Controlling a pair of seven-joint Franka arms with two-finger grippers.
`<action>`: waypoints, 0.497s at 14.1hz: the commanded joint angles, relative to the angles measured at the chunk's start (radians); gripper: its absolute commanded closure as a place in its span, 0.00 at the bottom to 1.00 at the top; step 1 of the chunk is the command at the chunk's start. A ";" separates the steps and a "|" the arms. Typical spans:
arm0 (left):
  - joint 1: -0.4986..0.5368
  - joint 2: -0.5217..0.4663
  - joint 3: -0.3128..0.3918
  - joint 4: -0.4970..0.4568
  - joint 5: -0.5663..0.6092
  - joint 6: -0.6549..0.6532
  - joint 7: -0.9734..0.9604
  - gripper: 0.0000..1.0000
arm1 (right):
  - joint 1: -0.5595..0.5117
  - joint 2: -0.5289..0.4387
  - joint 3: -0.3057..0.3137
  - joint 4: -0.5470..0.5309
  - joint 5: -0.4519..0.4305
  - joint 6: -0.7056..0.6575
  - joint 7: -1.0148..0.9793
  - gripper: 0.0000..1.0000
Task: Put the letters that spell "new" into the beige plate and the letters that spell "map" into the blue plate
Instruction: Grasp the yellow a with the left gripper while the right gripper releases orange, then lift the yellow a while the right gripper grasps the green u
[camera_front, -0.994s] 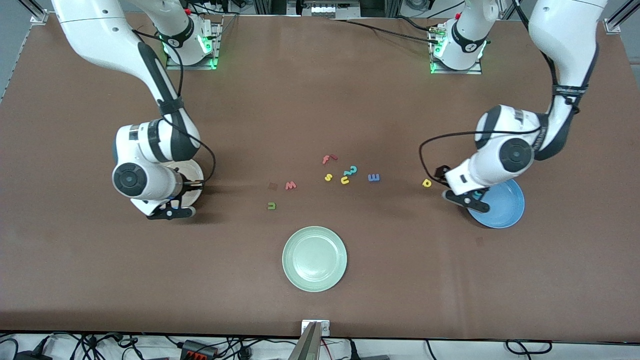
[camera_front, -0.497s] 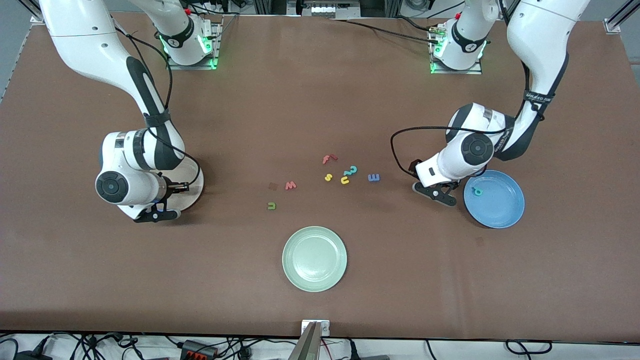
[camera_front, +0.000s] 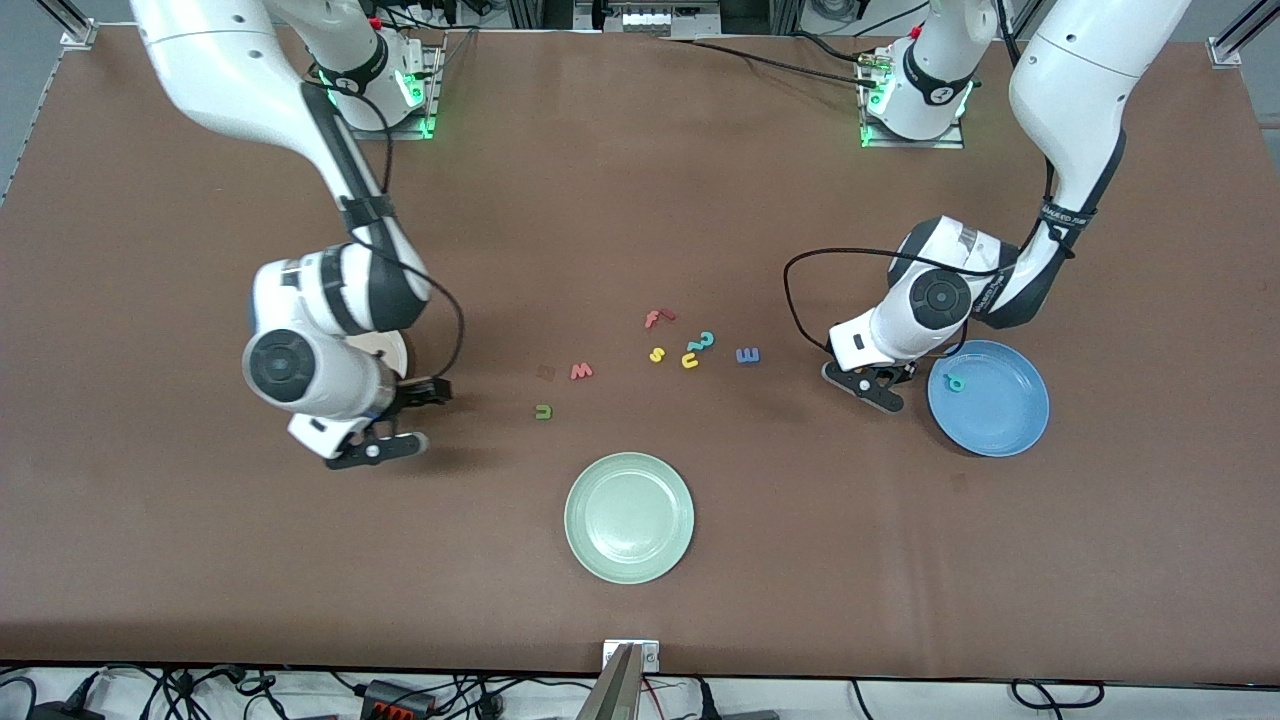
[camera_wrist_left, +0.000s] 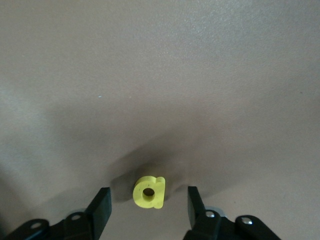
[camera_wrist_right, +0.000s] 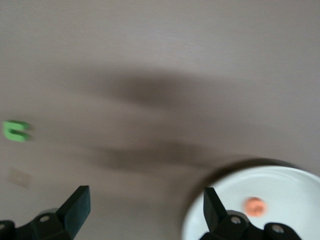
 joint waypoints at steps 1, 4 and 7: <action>0.014 0.013 -0.006 -0.004 0.029 0.029 0.013 0.57 | 0.061 0.108 -0.008 0.132 0.007 0.003 0.138 0.00; 0.015 0.000 -0.006 -0.001 0.029 0.014 0.013 0.90 | 0.118 0.159 -0.010 0.171 0.006 0.054 0.249 0.00; 0.015 -0.056 -0.008 0.048 0.027 -0.109 0.011 0.92 | 0.149 0.187 -0.013 0.197 0.004 0.073 0.263 0.16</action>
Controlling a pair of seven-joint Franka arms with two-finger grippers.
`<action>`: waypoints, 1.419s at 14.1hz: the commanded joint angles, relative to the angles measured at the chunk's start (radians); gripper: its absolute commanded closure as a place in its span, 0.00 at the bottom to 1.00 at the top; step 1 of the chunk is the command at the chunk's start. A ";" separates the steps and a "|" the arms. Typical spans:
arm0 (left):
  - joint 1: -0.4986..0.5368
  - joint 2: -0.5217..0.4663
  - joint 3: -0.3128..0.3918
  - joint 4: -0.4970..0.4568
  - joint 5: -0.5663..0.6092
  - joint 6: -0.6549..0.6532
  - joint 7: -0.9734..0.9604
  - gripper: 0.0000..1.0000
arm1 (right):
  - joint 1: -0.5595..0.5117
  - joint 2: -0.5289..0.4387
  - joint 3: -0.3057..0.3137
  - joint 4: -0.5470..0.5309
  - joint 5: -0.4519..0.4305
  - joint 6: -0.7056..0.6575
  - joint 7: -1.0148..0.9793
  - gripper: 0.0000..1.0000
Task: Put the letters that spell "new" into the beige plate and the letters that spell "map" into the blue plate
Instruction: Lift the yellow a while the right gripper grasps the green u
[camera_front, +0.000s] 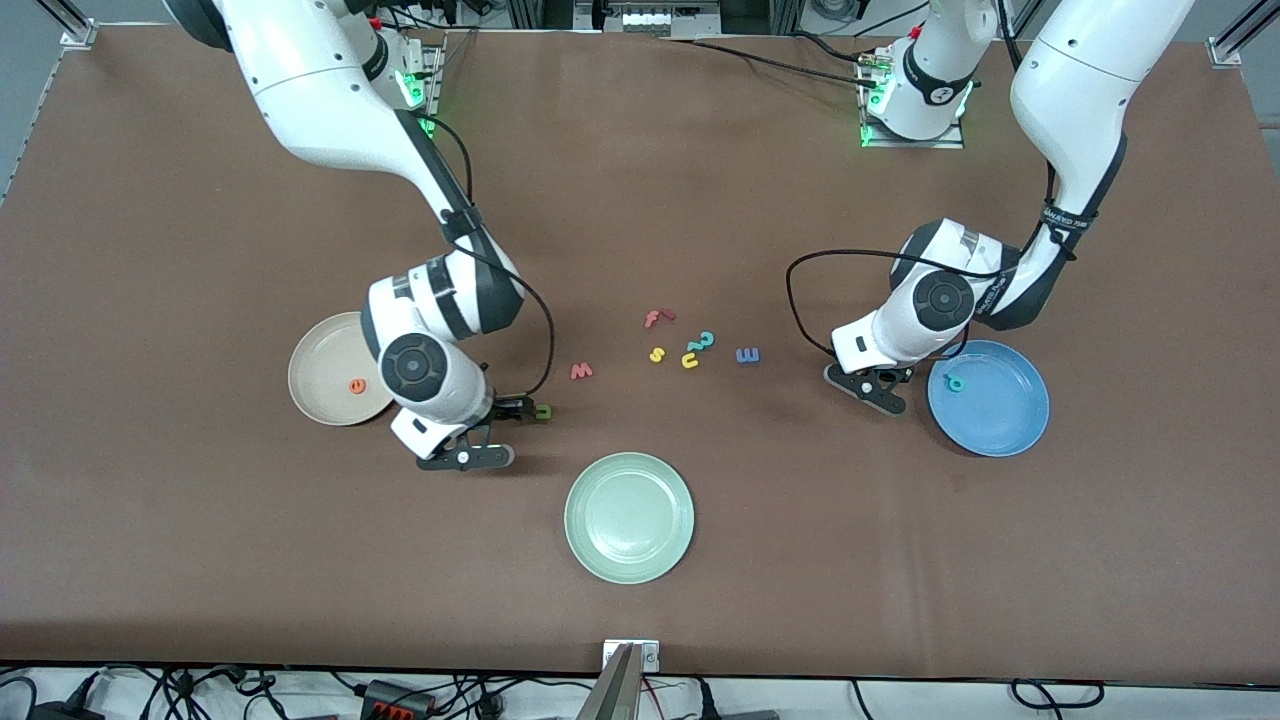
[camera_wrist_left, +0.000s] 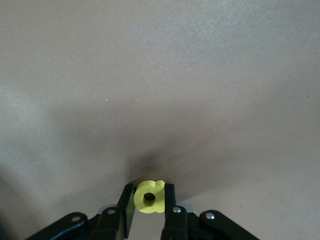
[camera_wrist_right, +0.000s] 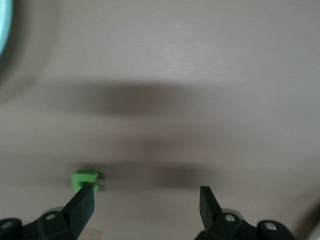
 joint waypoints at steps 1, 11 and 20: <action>0.012 -0.064 -0.009 0.075 0.024 -0.172 0.011 0.92 | 0.022 0.040 -0.012 0.059 0.006 -0.004 0.029 0.20; 0.221 -0.010 0.000 0.150 0.162 -0.266 0.054 0.01 | 0.093 0.086 -0.013 0.066 0.003 0.033 0.114 0.48; 0.224 -0.033 -0.288 0.190 0.059 -0.299 -0.013 0.00 | 0.094 0.098 -0.013 0.066 0.003 0.055 0.117 0.60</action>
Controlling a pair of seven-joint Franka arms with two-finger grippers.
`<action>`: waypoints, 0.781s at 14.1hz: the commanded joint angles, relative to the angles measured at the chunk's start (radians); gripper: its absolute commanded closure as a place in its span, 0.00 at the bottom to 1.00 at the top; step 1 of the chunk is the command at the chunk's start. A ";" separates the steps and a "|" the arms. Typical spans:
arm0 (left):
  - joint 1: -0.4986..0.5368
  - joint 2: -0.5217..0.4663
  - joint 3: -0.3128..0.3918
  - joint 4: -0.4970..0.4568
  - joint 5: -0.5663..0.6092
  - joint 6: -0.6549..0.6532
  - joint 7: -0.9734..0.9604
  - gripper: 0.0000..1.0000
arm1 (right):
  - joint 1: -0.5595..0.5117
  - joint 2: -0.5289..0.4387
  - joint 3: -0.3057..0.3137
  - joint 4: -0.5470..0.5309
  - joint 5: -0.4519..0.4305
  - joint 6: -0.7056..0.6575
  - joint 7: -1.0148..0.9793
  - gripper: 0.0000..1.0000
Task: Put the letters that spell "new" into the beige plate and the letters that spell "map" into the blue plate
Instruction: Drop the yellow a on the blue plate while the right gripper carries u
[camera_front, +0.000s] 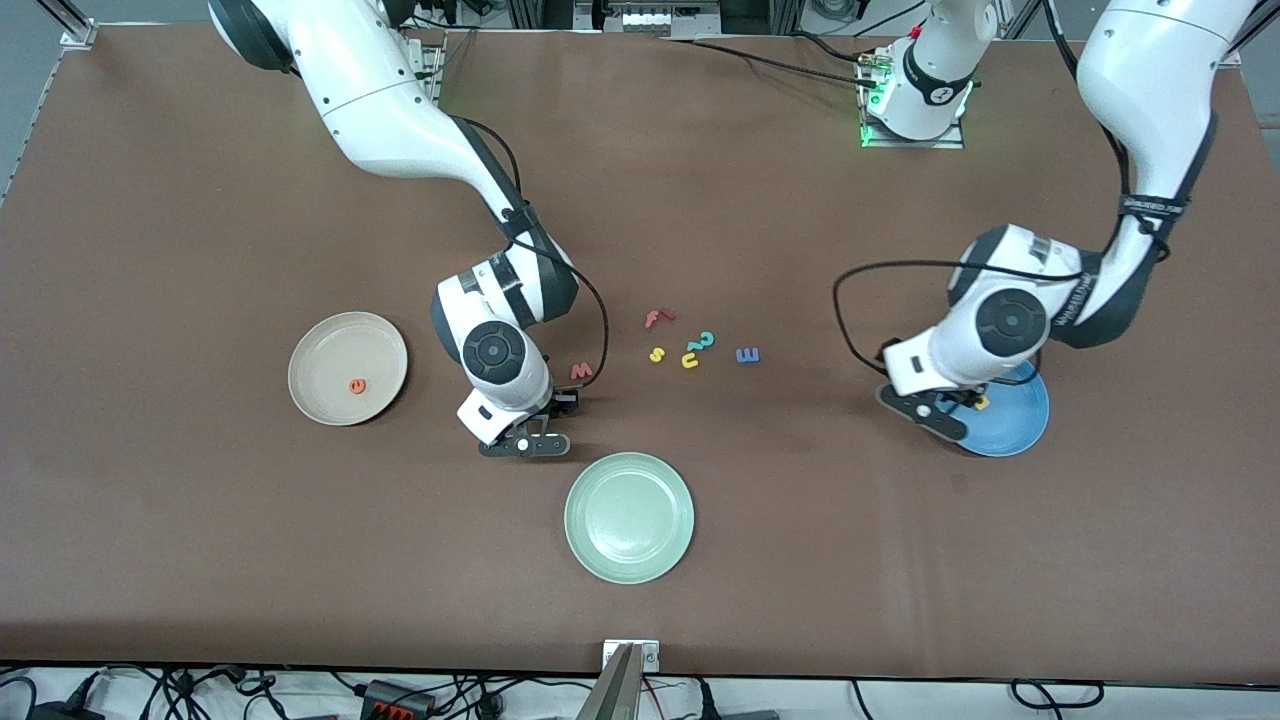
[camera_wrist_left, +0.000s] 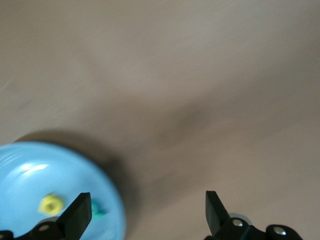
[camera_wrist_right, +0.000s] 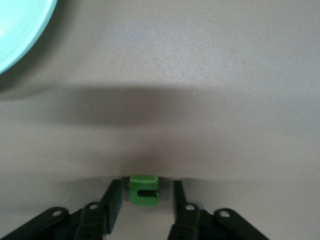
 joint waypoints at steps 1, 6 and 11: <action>-0.008 -0.014 -0.076 0.023 -0.060 -0.024 -0.070 0.00 | 0.006 0.022 -0.005 0.030 0.003 -0.001 0.009 0.67; -0.122 0.077 -0.079 0.063 -0.014 0.015 -0.074 0.00 | 0.001 0.011 -0.008 0.028 -0.002 -0.013 -0.001 0.86; -0.286 0.058 -0.087 0.041 0.147 0.022 0.077 0.00 | -0.005 -0.100 -0.072 -0.005 -0.073 -0.261 -0.057 0.86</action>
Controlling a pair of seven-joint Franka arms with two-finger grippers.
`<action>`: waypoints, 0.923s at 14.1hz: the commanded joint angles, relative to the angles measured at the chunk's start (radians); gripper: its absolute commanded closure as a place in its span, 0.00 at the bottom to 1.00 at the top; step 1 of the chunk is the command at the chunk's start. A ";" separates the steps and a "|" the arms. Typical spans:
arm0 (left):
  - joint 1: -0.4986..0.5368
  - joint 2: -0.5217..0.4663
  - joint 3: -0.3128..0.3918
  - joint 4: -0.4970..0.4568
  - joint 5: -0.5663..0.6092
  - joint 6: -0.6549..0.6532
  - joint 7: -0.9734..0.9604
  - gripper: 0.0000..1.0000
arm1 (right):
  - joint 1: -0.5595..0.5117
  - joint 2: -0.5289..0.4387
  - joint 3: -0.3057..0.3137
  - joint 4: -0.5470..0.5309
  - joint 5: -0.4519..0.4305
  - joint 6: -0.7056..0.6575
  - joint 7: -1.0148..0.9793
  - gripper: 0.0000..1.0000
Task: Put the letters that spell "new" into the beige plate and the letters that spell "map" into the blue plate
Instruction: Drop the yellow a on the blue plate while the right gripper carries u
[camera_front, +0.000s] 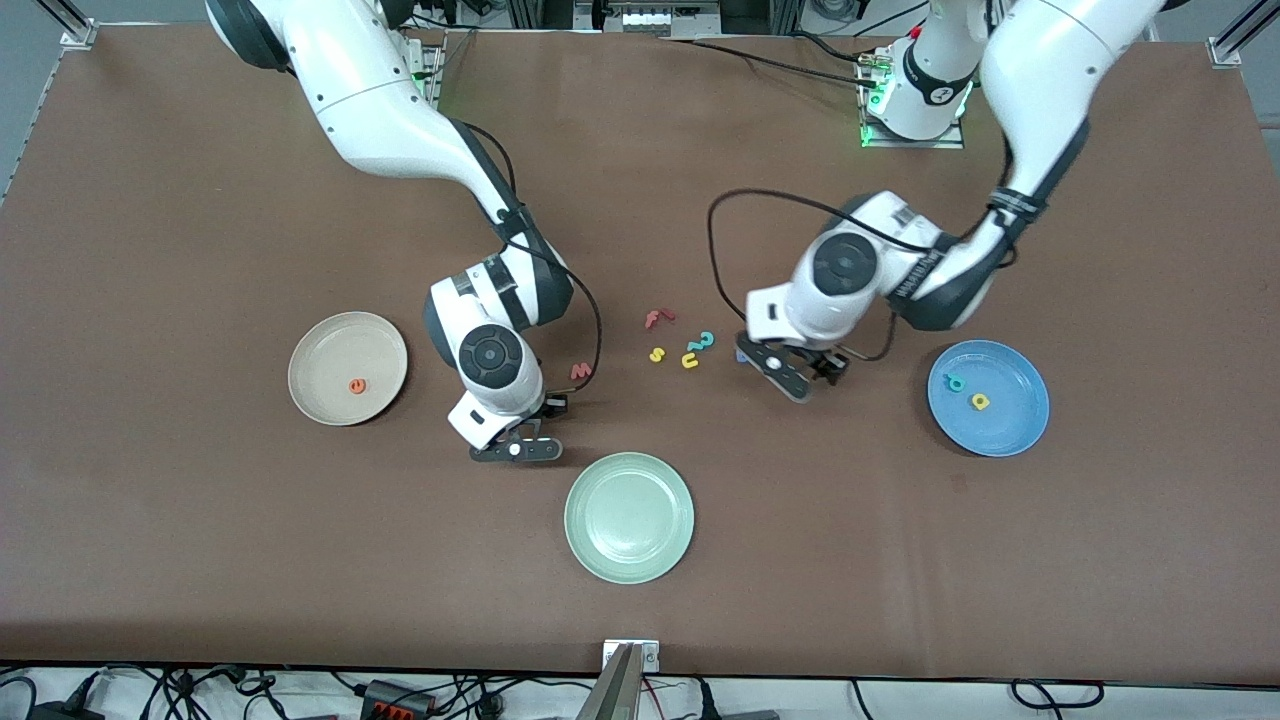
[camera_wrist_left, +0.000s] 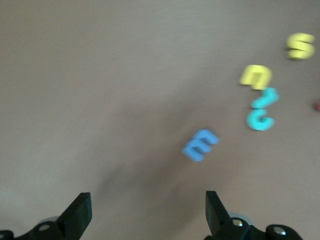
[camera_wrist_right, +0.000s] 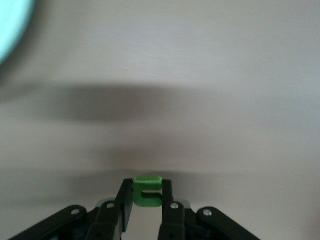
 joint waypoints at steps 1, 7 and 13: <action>-0.053 -0.006 -0.001 0.005 0.043 0.023 0.191 0.00 | -0.003 -0.095 -0.049 -0.070 -0.017 -0.140 -0.071 0.86; -0.022 0.051 0.011 -0.099 0.060 0.251 0.409 0.01 | -0.160 -0.271 -0.060 -0.363 -0.016 -0.113 -0.319 0.86; -0.013 0.097 0.038 -0.116 0.168 0.284 0.406 0.27 | -0.333 -0.291 -0.058 -0.449 -0.009 -0.053 -0.542 0.84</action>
